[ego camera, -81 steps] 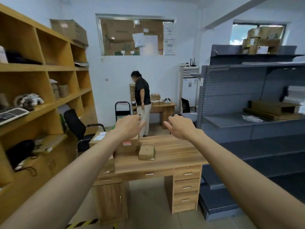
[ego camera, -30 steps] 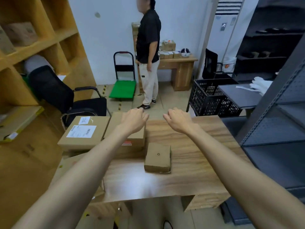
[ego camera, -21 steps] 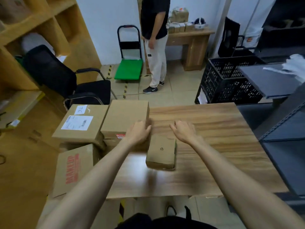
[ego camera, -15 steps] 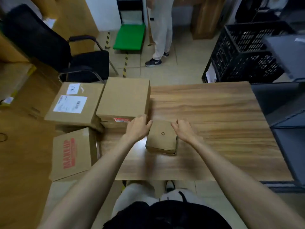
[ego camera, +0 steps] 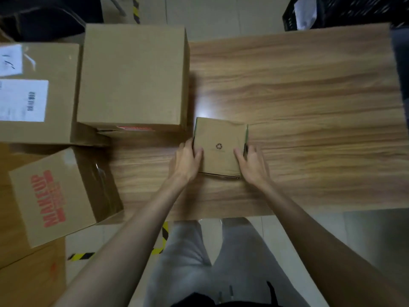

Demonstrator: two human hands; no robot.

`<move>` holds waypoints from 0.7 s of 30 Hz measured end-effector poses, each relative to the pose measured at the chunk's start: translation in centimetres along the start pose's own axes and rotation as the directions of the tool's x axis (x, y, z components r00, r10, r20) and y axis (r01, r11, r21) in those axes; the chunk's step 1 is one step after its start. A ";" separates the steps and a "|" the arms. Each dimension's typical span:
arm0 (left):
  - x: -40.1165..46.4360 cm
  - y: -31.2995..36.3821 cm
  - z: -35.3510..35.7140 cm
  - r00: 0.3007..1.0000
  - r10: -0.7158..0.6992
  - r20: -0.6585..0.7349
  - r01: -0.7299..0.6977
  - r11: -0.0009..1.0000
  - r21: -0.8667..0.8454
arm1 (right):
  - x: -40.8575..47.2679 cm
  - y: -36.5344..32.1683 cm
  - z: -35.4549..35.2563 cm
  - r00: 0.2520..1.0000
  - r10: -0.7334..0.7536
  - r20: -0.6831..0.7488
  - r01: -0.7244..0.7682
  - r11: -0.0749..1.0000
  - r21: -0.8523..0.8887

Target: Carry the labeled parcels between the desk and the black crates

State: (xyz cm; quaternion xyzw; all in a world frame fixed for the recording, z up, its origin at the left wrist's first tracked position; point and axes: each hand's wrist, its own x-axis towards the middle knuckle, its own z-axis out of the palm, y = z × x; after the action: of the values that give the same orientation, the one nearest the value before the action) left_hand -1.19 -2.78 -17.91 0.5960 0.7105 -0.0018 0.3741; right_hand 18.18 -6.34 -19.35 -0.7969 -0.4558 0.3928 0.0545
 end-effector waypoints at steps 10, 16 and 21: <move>0.7 0.9 4.1 0.988 0.138 -0.072 -0.149 0.972 -0.183 | 0.9 4.0 0.7 0.975 0.024 -0.219 0.056 0.935 0.351; 1.1 6.1 7.1 0.980 0.200 0.011 -0.190 0.946 -0.264 | 0.0 5.7 -5.6 0.931 0.193 -0.309 0.021 0.820 0.572; -0.4 10.3 6.9 0.977 0.198 -0.082 -0.214 0.894 -0.394 | -1.9 5.7 -9.2 0.883 0.153 -0.443 0.088 0.874 0.478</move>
State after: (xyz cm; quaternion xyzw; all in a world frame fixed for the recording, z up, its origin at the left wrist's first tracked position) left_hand 11.19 -3.19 -18.09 0.5785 0.6359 0.1951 0.4721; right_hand 27.75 -8.58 -14.50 -0.8361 -0.3019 0.2914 0.3534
